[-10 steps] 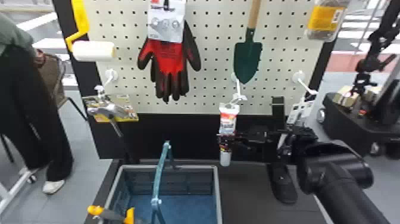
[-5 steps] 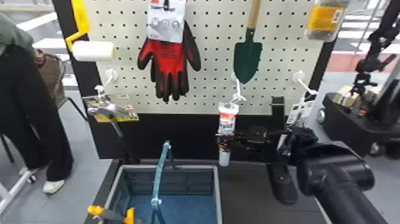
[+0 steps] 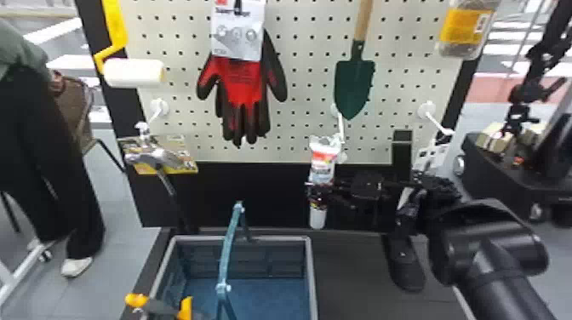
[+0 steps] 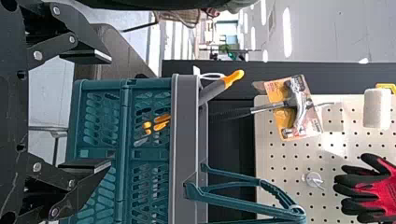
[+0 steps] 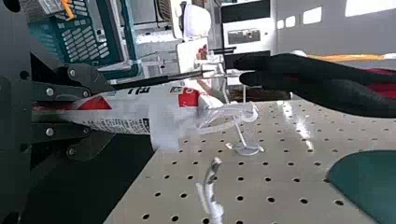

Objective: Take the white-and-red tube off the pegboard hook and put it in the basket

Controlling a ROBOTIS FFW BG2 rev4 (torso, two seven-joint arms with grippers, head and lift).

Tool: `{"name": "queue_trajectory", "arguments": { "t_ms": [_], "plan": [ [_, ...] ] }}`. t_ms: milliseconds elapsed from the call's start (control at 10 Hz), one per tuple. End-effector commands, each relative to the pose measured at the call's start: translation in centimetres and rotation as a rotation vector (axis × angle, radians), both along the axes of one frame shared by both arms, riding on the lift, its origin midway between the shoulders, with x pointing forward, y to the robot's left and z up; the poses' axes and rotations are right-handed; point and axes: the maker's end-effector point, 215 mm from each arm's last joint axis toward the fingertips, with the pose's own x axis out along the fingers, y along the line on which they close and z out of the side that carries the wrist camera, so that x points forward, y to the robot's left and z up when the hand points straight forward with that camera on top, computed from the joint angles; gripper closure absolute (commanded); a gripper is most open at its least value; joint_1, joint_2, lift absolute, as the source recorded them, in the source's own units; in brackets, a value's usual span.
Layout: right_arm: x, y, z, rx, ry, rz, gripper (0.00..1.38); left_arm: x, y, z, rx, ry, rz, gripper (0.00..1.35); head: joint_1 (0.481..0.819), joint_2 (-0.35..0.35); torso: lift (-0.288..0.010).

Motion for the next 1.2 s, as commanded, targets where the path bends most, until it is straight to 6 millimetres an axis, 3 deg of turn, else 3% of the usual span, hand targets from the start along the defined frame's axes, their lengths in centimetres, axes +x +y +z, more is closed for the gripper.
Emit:
{"name": "queue_trajectory", "arguments": {
  "t_ms": [0, 200, 800, 1100],
  "plan": [
    [-0.5, 0.2, 0.8, 0.004, -0.014, 0.003, 1.15, 0.1, -0.1, 0.1, -0.003, -0.003, 0.000, 0.48, 0.549, 0.000, -0.100],
    [-1.2, 0.6, 1.5, 0.040, -0.021, 0.002, 1.15, 0.1, -0.2, 0.0, -0.003, 0.000, -0.001, 0.48, 0.549, 0.000, -0.100],
    [-2.0, 1.6, -0.2, 0.180, 0.052, -0.033, 1.15, 0.2, -0.4, -0.4, -0.003, 0.013, -0.004, 0.48, 0.549, 0.000, -0.100],
    [-2.8, 4.4, -1.2, 0.218, 0.106, 0.015, 1.15, 0.4, -0.6, -0.3, -0.004, 0.012, -0.006, 0.48, 0.549, 0.000, -0.100]
  ]
}}
